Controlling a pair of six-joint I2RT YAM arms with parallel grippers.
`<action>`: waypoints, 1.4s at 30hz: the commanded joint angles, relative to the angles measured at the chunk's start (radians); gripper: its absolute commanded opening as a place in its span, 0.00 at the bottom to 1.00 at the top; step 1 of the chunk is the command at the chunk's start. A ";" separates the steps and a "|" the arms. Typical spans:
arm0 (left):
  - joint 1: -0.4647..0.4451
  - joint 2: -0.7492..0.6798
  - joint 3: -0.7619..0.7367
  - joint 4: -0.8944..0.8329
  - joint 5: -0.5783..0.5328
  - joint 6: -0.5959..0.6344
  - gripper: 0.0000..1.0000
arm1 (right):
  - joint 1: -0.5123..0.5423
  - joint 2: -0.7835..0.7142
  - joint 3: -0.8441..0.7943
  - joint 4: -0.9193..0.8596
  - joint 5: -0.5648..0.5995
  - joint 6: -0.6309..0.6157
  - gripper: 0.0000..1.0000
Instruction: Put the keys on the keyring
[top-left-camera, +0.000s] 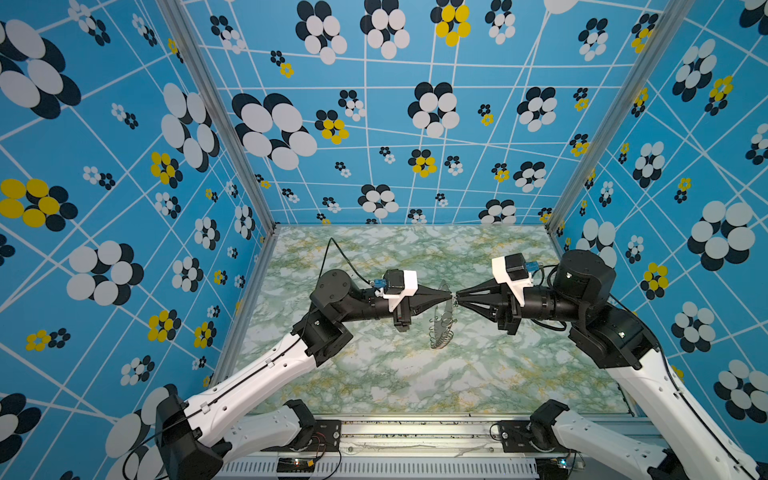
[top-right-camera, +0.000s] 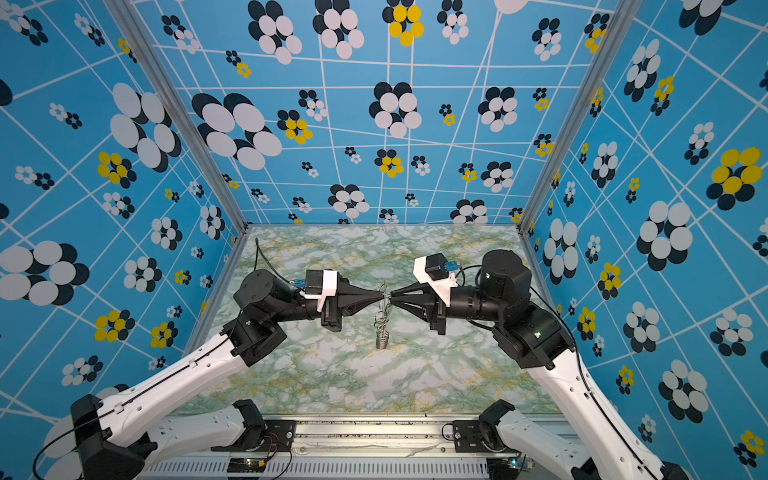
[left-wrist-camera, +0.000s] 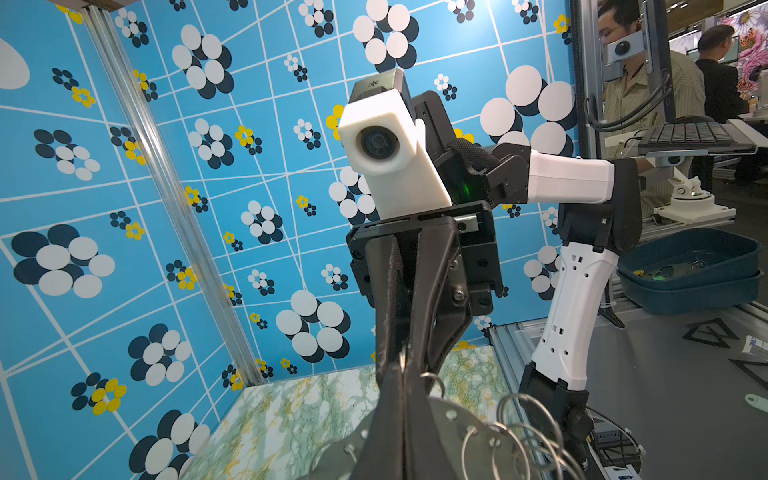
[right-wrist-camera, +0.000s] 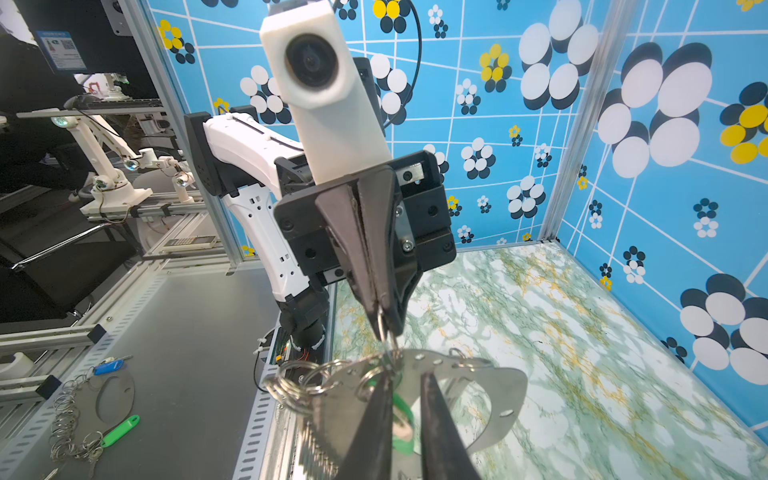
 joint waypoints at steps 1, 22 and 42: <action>-0.007 -0.012 0.037 0.007 0.015 0.007 0.00 | -0.001 -0.002 0.025 0.027 -0.023 0.013 0.17; -0.019 -0.012 0.036 0.001 0.023 0.006 0.00 | -0.001 0.008 0.021 0.051 -0.055 0.041 0.16; -0.020 -0.028 0.019 -0.064 -0.068 0.007 0.10 | -0.001 -0.005 0.033 -0.021 -0.009 -0.005 0.00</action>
